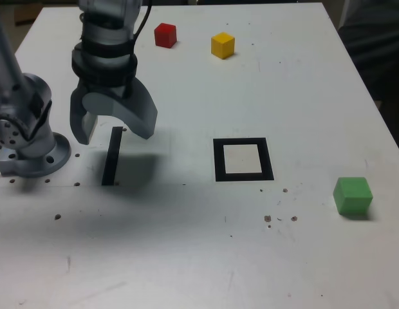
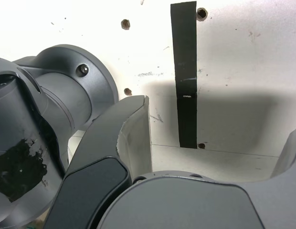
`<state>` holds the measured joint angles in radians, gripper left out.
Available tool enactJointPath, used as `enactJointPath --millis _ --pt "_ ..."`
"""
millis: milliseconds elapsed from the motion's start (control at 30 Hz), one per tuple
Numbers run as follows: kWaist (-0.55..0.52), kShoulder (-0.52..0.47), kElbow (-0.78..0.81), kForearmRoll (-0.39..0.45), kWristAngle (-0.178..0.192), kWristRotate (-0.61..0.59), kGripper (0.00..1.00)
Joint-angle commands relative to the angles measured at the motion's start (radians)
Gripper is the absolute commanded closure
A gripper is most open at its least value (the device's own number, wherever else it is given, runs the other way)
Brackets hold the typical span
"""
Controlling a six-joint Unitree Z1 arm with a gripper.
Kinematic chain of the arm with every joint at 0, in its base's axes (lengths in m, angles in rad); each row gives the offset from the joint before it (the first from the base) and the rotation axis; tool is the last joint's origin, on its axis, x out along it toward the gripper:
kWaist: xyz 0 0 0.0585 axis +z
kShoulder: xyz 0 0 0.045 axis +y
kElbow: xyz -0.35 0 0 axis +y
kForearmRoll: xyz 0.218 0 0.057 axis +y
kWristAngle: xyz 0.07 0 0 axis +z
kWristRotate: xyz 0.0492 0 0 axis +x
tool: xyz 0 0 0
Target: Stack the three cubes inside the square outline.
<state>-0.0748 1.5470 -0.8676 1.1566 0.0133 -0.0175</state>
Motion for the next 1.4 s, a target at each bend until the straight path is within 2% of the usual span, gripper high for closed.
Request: enactJointPath --millis 0,200,400,633,1133,1367 --pt "0.001 -0.011 -0.005 0.005 0.006 0.008 0.00" --pt "0.004 -0.027 -0.017 0.021 0.033 0.020 0.00" --pt "0.068 -0.029 -0.055 0.091 0.067 0.079 0.00" --pt "0.213 -0.013 -0.098 0.117 0.087 0.252 0.00" --pt "0.552 0.042 -0.242 0.115 0.175 0.614 0.00" --pt "0.727 0.117 -0.352 0.117 0.183 0.762 0.00"
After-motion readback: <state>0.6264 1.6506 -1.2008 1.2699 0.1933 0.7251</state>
